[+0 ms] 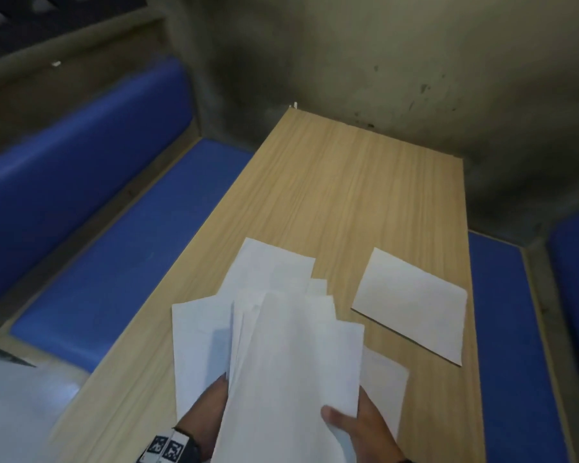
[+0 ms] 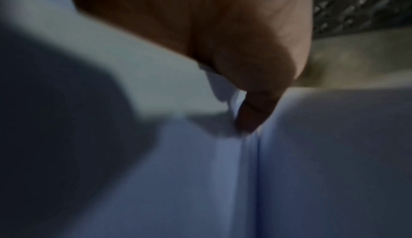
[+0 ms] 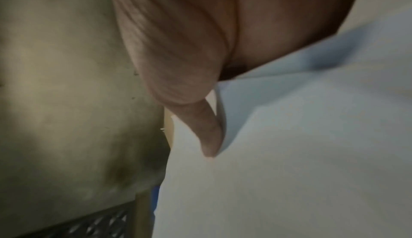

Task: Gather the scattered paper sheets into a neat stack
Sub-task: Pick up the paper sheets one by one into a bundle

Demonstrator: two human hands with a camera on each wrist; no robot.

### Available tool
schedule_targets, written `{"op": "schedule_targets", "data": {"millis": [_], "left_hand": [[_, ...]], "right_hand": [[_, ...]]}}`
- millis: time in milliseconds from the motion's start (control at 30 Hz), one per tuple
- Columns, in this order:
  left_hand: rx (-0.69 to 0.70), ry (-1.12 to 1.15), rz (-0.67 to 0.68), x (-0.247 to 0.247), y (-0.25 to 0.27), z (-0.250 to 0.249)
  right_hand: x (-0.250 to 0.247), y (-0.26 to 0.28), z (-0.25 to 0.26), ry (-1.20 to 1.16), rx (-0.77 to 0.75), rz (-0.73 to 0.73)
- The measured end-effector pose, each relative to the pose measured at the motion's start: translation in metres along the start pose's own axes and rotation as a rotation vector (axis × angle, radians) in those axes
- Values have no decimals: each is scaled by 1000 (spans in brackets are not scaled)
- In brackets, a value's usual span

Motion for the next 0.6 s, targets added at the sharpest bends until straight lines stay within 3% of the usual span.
{"op": "schedule_targets", "data": {"millis": [133, 267, 367, 433, 500, 567, 600], "left_hand": [[11, 114, -79, -27, -1, 4], [249, -150, -87, -29, 1, -7], [456, -268, -213, -27, 10, -18], [554, -318, -282, -21, 20, -25], [588, -408, -294, -17, 23, -29], [521, -406, -248, -19, 19, -25], [502, -389, -200, -22, 14, -24]], "right_hand": [[10, -3, -9, 132, -156, -127], [27, 12, 24, 177, -332, -198], [33, 23, 48, 156, -513, -241], [36, 24, 54, 238, -515, -226], [38, 20, 49, 273, -421, -208], [41, 16, 49, 301, -337, -219], [43, 13, 48, 339, -383, -225]]}}
Point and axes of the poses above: each hand's wrist, its own y-axis away from the middle knuckle, its own x-axis out of the palm, z = x × y, the point moved 1 cm from there along -y, towards the middle knuckle, and after that the axes turned 4 degrees about y, right-handed, at the moved point
